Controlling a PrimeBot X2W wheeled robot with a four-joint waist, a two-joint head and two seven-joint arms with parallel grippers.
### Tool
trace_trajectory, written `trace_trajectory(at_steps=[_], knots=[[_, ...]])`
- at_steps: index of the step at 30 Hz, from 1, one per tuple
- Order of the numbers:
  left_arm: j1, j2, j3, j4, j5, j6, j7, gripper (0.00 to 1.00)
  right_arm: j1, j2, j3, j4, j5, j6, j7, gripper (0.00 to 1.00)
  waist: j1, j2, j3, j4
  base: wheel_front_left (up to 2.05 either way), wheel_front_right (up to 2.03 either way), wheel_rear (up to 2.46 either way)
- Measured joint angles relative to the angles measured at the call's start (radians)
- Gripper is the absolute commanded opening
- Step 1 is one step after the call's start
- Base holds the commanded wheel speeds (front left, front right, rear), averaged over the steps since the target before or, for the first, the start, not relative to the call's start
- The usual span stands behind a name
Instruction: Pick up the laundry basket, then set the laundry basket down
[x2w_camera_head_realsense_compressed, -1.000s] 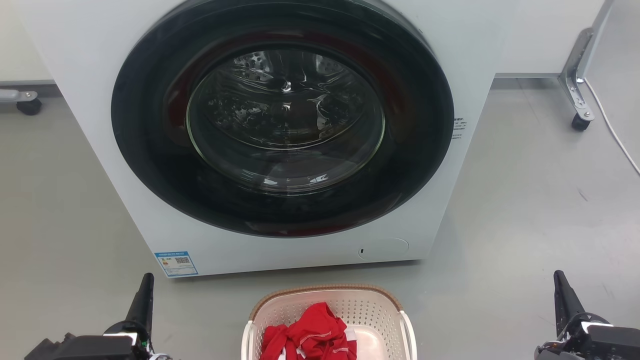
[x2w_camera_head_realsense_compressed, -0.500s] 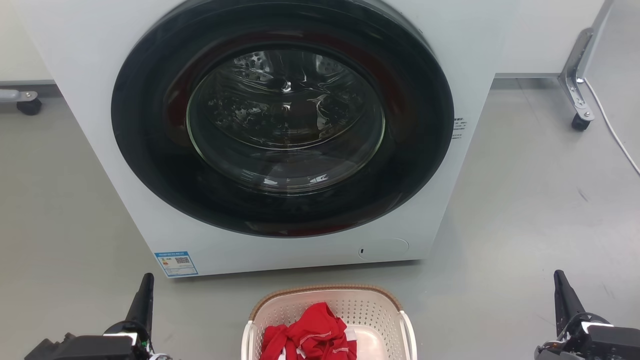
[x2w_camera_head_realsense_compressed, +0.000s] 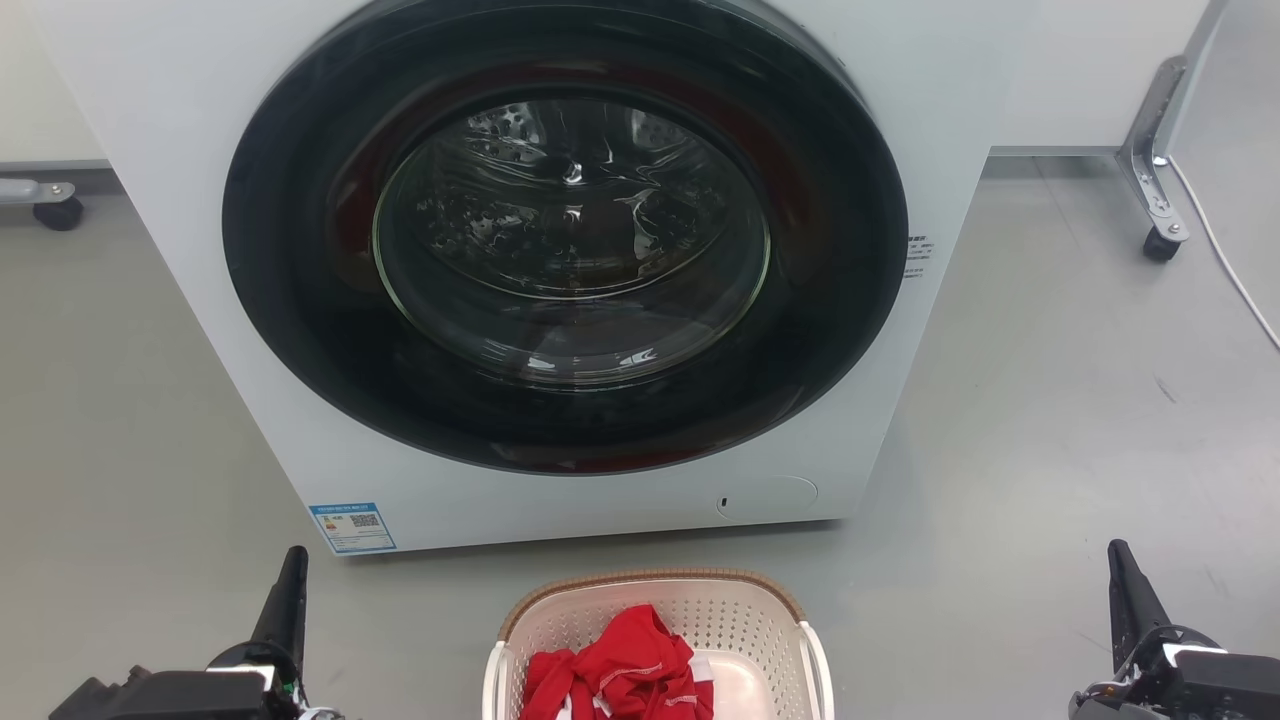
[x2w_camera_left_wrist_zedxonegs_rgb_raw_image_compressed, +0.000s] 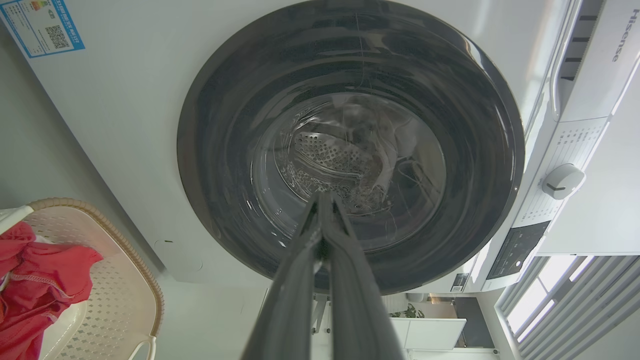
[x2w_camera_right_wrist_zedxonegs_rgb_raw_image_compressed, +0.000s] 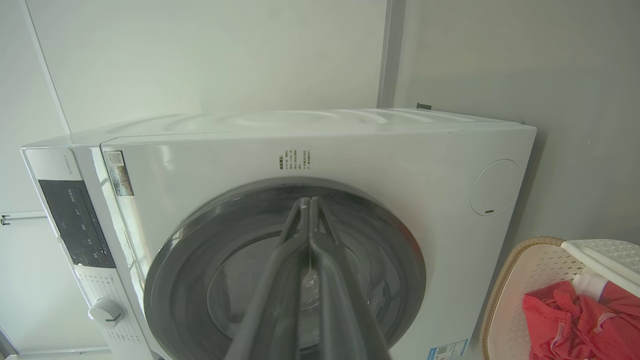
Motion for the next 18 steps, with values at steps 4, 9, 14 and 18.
trace_trajectory(at_steps=[4, 9, 14, 18], knots=[[0.0, 0.0, 0.0, 0.0, 0.0, 0.0, 0.0, 0.0, 0.0, 0.0, 0.0, 0.0, 0.0, 0.0, 0.0, 0.0, 0.0, 0.0, 0.0, 0.0, 0.0, 0.0, 0.0], [0.0, 0.0, 0.0, 0.0, 0.0, 0.0, 0.0, 0.0, 0.0, 0.0, 0.0, 0.0, 0.001, 0.0, 0.0, 0.0, 0.0, 0.0, 0.0, 0.0, 0.0, 0.0, 0.0], [0.0, 0.0, 0.0, 0.0, 0.0, 0.0, 0.0, 0.0, 0.0, 0.0, 0.0, 0.0, 0.001, 0.0, 0.0, 0.0, 0.0, 0.0, 0.0, 0.0, 0.0, 0.0, 0.0], [0.0, 0.0, 0.0, 0.0, 0.0, 0.0, 0.0, 0.0, 0.0, 0.0, 0.0, 0.0, 0.001, 0.0, 0.0, 0.0, 0.0, 0.0, 0.0, 0.0, 0.0, 0.0, 0.0]])
